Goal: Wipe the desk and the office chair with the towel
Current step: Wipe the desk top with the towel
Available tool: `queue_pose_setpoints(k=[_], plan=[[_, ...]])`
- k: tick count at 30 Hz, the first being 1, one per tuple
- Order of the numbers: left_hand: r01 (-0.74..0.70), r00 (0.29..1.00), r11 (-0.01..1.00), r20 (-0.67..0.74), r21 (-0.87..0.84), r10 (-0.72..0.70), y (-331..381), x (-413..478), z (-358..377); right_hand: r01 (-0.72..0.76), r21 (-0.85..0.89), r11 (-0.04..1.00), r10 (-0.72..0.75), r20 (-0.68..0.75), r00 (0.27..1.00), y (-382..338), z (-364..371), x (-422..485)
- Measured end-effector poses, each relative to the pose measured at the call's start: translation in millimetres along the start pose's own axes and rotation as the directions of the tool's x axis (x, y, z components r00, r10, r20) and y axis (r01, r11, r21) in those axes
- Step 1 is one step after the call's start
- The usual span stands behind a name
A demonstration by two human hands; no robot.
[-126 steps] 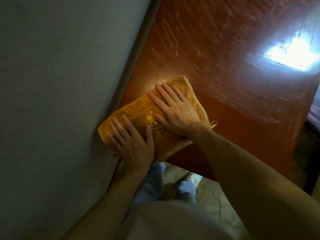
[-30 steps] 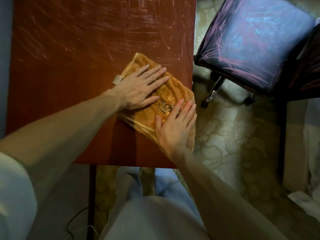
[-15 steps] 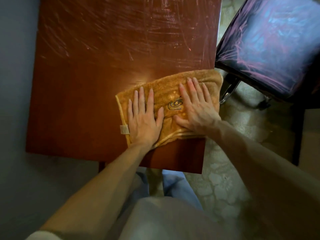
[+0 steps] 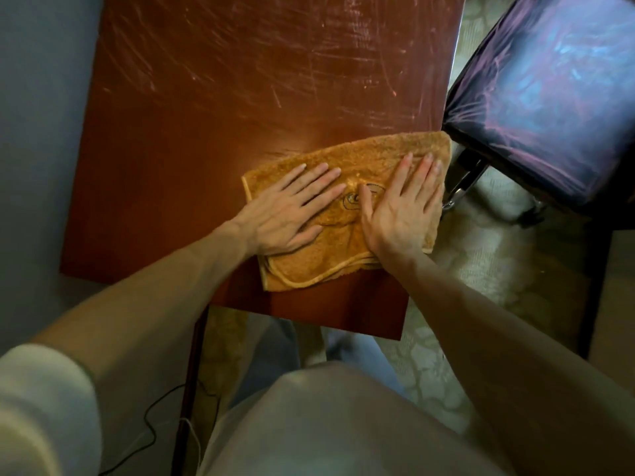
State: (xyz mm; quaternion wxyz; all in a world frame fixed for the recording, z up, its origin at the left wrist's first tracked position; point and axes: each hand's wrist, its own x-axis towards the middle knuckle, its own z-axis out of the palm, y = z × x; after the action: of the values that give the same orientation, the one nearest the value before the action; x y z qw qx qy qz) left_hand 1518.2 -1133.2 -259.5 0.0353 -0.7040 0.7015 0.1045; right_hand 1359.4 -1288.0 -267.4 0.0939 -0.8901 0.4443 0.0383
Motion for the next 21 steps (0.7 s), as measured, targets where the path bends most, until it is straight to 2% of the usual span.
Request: queue_pose_setpoints(k=[3,5,11,15,21], plan=[[0.062,0.996,0.996,-0.059,-0.062,-0.065,0.2,-6.1,7.8,0.048,-0.049,0.998,-0.051,-0.070,0.996,0.5,5.9,4.2],[0.079,0.993,0.993,-0.085,-0.087,-0.086,-1.1,-8.8,8.0,0.073,-0.072,0.995,-0.078,-0.068,0.995,-0.9,8.2,11.9],[0.205,0.972,0.965,-0.083,-0.165,-0.221,-3.8,-23.1,13.9,0.207,-0.103,0.973,-0.217,-0.093,0.972,-15.7,15.1,32.5],[0.321,0.933,0.925,-0.103,-0.204,-0.346,-18.2,-55.8,23.1,0.324,-0.131,0.937,-0.333,-0.056,0.941,-61.3,18.7,43.7],[0.458,0.869,0.872,-0.118,-0.173,-0.480,-65.3,-137.9,41.0,0.492,-0.118,0.862,-0.496,-0.004,0.868,-164.1,26.1,38.2]])
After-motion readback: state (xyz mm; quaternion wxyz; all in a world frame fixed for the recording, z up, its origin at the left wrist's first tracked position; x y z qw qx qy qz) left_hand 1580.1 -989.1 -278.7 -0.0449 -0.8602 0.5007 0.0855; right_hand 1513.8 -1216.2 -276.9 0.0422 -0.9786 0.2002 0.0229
